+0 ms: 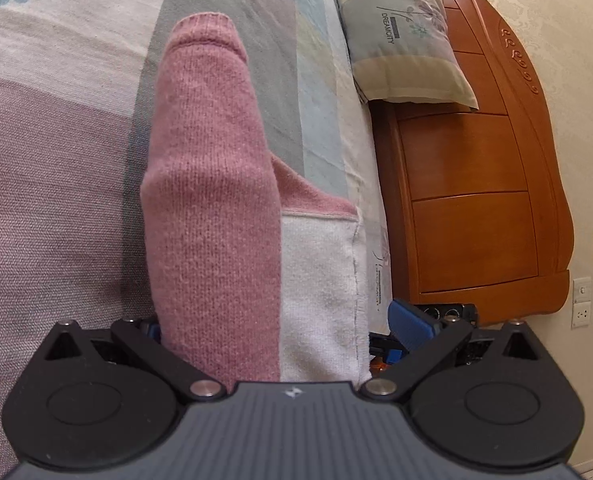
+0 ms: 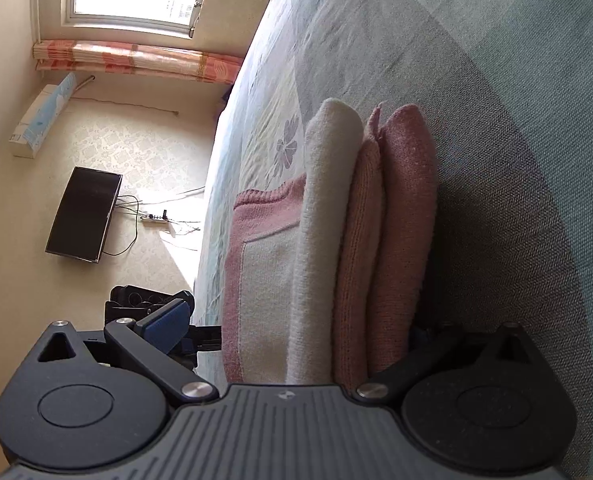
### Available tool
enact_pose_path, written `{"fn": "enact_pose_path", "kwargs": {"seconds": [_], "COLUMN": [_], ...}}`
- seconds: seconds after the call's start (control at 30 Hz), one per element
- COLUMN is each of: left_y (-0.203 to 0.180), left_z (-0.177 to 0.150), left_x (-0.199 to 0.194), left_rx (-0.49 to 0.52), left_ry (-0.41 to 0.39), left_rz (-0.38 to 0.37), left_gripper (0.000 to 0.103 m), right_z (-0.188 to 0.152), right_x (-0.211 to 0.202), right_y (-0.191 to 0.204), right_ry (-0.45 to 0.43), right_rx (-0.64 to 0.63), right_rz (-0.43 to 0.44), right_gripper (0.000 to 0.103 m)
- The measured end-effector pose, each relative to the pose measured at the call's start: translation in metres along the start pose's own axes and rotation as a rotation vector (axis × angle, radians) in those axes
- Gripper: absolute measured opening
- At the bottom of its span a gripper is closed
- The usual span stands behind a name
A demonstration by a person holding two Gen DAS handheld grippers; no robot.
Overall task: Fold clothes
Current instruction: 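Close the right gripper on the pink-and-white sweater's folded edge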
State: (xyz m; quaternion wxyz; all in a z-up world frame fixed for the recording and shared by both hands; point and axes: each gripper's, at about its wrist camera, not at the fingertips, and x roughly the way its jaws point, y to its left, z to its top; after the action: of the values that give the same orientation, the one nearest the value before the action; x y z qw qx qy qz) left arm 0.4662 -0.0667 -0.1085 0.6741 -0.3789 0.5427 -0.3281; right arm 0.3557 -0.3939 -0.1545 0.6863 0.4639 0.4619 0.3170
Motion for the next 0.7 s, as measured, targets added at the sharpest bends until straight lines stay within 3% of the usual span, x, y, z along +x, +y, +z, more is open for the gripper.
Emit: {"fn": "enact_pose_path", "kwargs": {"seconds": [0.27, 0.4, 0.7], "left_y": [0.017, 0.03, 0.026], "left_z": [-0.006, -0.011, -0.006], "left_x": [0.006, 0.009, 0.018], "left_rx": [-0.003, -0.013, -0.061], "left_ry": [0.019, 0.029, 0.031], "left_rz": [0.053, 0.085, 0.042], "left_gripper": [0.101, 0.101, 0.101], "right_z": [-0.005, -0.011, -0.013], "right_x": [-0.005, 0.003, 0.009], "right_y": [-0.006, -0.023, -0.019], "right_ry": [-0.001, 0.045, 0.019], "right_rx": [0.001, 0.045, 0.042], "right_rz": [-0.018, -0.085, -0.005], "right_gripper": [0.103, 0.103, 0.103]}}
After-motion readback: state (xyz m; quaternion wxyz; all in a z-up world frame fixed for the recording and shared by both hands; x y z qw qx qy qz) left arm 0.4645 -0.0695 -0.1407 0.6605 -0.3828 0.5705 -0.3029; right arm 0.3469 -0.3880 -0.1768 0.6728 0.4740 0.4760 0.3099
